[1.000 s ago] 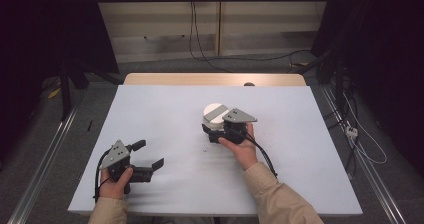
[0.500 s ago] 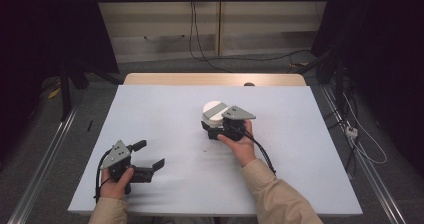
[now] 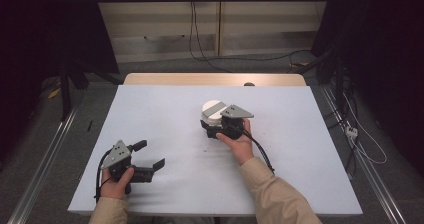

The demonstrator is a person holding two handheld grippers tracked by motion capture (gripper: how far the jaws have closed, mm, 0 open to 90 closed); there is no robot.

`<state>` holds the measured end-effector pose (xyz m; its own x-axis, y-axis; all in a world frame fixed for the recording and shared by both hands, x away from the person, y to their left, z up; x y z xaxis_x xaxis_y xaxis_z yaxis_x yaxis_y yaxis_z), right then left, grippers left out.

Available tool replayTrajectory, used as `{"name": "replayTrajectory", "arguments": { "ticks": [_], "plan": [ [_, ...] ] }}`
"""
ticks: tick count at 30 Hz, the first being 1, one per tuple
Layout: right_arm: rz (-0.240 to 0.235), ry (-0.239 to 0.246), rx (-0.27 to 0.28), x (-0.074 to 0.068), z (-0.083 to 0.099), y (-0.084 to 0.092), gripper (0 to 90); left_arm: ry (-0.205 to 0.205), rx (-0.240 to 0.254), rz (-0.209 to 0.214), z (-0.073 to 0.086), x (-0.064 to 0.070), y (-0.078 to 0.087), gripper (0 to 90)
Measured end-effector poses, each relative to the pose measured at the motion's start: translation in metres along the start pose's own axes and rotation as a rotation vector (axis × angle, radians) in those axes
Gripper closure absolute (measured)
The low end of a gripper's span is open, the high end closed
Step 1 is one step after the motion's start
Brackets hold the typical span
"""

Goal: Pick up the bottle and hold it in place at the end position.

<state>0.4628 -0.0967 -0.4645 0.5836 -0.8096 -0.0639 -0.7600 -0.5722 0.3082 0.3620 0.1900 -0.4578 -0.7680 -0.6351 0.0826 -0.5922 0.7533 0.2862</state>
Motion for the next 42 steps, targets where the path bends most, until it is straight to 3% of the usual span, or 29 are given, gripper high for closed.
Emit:
{"name": "replayTrajectory", "arguments": {
  "ticks": [28,42],
  "plan": [
    [-0.009,0.056,-0.03,-0.0028,0.0072,-0.0017,18.5,-0.003,-0.006,0.013,-0.0004,0.0015,-0.0057,3.4],
    [-0.02,0.058,-0.031,-0.002,0.0085,0.0001,18.6,0.001,0.009,0.01,-0.0063,0.0036,-0.0096,3.3]
  ]
}}
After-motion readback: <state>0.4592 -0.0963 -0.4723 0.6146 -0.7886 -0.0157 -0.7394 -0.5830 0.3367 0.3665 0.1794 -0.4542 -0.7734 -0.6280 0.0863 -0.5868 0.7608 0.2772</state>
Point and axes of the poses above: each handheld gripper's, and its own axes: y roughly backward along the jaws, z roughly out of its underside, x roughly to its right, the point moved 4 cm from there along -y, roughly forward along the jaws, and after that the axes turned 1 degree about -y, right-handed, at the moved point
